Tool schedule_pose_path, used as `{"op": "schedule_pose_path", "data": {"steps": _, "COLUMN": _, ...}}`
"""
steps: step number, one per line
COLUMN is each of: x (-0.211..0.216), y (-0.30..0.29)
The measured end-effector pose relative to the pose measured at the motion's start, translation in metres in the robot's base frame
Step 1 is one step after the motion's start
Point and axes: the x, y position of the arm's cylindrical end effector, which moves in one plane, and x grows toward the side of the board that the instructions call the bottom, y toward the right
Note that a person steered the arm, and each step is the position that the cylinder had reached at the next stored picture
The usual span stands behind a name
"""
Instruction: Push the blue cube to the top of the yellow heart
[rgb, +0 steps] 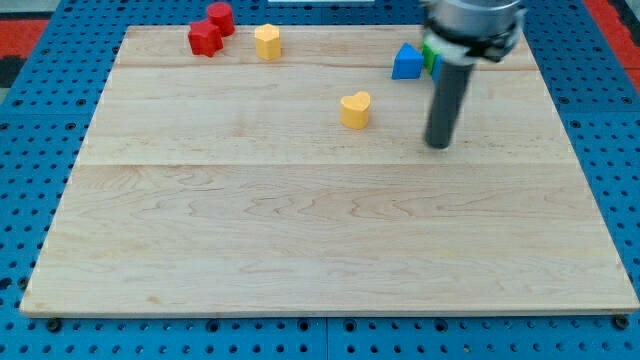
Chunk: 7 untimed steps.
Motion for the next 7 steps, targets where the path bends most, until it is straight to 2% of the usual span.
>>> {"op": "schedule_pose_path", "data": {"steps": 1, "x": -0.017, "y": 0.048}}
{"op": "schedule_pose_path", "data": {"steps": 3, "x": -0.078, "y": 0.072}}
{"op": "schedule_pose_path", "data": {"steps": 6, "x": -0.103, "y": -0.014}}
{"op": "schedule_pose_path", "data": {"steps": 7, "x": -0.105, "y": -0.018}}
